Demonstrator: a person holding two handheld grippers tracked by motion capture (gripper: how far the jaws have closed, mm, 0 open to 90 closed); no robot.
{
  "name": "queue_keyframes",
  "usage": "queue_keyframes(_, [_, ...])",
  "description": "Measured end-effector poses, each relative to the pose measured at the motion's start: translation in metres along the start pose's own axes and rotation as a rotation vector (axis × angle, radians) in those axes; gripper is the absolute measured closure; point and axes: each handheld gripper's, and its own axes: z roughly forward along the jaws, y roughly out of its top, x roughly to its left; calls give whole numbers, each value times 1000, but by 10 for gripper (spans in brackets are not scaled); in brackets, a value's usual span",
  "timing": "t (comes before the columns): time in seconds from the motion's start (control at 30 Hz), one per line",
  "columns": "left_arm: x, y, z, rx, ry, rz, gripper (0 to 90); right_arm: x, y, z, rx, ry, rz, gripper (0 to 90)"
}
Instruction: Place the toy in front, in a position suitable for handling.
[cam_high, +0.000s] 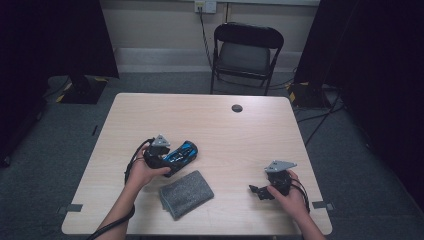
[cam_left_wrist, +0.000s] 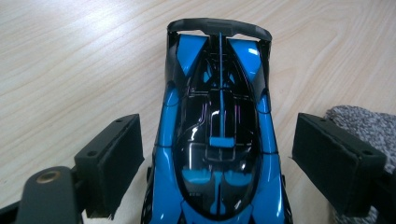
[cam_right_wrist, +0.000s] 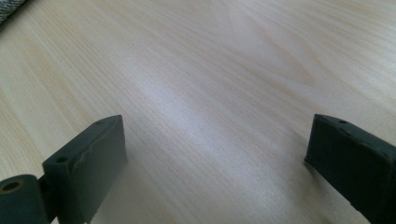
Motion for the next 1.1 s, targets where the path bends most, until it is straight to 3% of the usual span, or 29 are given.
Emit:
queue_keyframes(0.77, [-2,2,21,78,17,61,187,0,0,0,1,2,-1,40])
queue_keyframes(1.1, [-3,2,24,65,37,66,208,0,0,0,0,3,-2,40])
